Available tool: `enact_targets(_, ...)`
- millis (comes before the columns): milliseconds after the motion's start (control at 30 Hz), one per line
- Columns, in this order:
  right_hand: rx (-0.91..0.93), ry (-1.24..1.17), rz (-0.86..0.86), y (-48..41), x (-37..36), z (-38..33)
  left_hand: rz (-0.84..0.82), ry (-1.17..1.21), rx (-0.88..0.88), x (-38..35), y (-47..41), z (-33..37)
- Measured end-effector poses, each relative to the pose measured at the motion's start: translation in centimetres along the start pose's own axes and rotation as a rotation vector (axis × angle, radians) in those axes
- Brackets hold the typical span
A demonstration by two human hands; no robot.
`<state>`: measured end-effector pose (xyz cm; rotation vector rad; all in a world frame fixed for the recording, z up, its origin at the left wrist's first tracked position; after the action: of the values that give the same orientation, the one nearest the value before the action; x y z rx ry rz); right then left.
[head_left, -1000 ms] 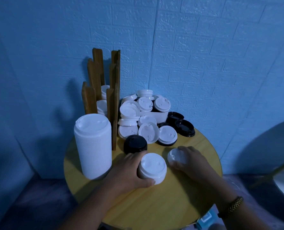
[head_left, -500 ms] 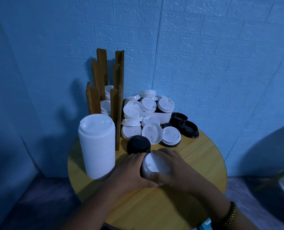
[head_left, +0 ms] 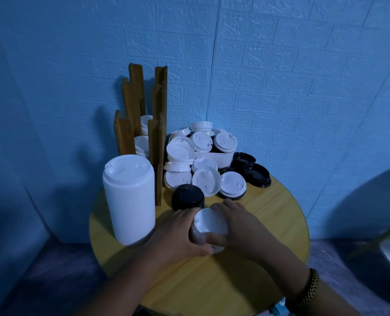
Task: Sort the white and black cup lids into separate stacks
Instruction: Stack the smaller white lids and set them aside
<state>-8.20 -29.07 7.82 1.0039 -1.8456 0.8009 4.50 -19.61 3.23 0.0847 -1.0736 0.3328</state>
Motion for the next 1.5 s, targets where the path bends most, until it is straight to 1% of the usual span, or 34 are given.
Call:
enact_targets(100,0.029,-0.079,-0.060,-1.0,0.7,0.6,0.003,0.001,-0.002,0.1,0.0,0.1)
enact_targets(167,0.017,-0.084,0.003,-2.4,1.9,1.7,0.003,0.000,0.000,0.1,0.0,0.2)
enact_targets(233,-0.053,0.010,0.061,-4.2,2.5,3.2,0.004,-0.001,-0.001,0.0,0.0,0.2)
enact_targets(300,-0.126,0.103,0.046,-5.9,2.3,4.5,0.001,-0.004,0.003,0.0,0.0,0.2)
enact_targets(400,-0.148,0.198,-0.015,-7.3,1.7,4.6,-0.006,-0.010,0.012,0.0,0.1,0.1)
enact_targets(467,-0.135,0.192,-0.006,-7.6,1.6,4.3,-0.010,-0.012,0.015,-0.1,0.1,0.1)
enact_targets(567,-0.104,0.152,0.110,-7.4,2.2,4.0,-0.014,-0.009,0.018,-0.1,0.1,0.0)
enact_targets(667,-0.021,0.114,0.390,-5.4,4.3,3.4,-0.015,-0.005,0.018,-0.1,0.0,-0.1)
enact_targets(733,0.038,0.032,0.565,-3.3,5.5,3.1,-0.014,0.004,0.017,-0.1,0.0,-0.1)
enact_targets(800,0.049,-0.040,0.623,-1.4,5.7,3.4,-0.015,0.008,0.020,-0.1,0.0,-0.2)
enact_targets(900,-0.027,-0.077,0.630,0.4,5.4,5.2,-0.024,0.013,0.024,-0.1,0.0,-0.2)
enact_targets(1000,-0.127,0.001,0.700,1.7,5.7,7.0,-0.028,0.002,0.033,0.0,0.0,0.1)
enact_targets(1033,-0.134,0.048,0.710,2.1,5.7,7.2,-0.028,0.001,0.035,0.0,0.1,0.1)
enact_targets(1067,-0.111,0.107,0.693,2.3,5.4,7.1,-0.028,0.003,0.038,-0.1,0.0,0.1)
enact_targets(1100,-0.063,0.161,0.640,2.5,4.8,6.8,-0.030,0.003,0.039,-0.1,0.0,0.0)
enact_targets(1167,0.035,0.194,0.471,2.7,2.8,6.4,-0.032,0.004,0.041,-0.1,0.0,-0.1)
enact_targets(1233,0.060,0.172,0.276,2.8,0.9,6.5,-0.025,0.000,0.037,0.0,0.1,0.0)
enact_targets(1267,0.065,0.173,0.214,2.8,0.3,6.7,-0.023,-0.002,0.033,0.0,0.1,0.0)
enact_targets(1300,0.071,0.159,0.191,2.8,0.0,6.8,-0.021,-0.002,0.029,0.1,0.1,0.1)
enact_targets(1333,0.049,0.108,0.227,2.8,0.3,7.0,-0.021,0.001,0.028,0.1,0.2,0.1)
enact_targets(1400,-0.040,-0.020,0.371,2.8,1.3,7.8,-0.025,0.003,0.032,0.1,0.2,0.1)
enact_targets(1433,-0.085,-0.035,0.396,2.6,1.6,8.4,-0.029,0.002,0.033,0.0,0.1,0.1)
enact_targets(1500,-0.151,-0.026,0.268,1.8,1.1,9.1,-0.037,0.003,0.040,-0.1,0.1,0.0)
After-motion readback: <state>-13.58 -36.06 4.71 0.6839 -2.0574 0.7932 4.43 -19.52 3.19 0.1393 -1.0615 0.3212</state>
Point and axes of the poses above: each hand's wrist, its own y-axis away from the middle knuckle, its own x-axis out of the back of the hand, z = x × y, the point moved 6 cm from there along -y, towards the middle knuckle, and after that the axes turned 6 degrees about -y, right-handed, at the moved point
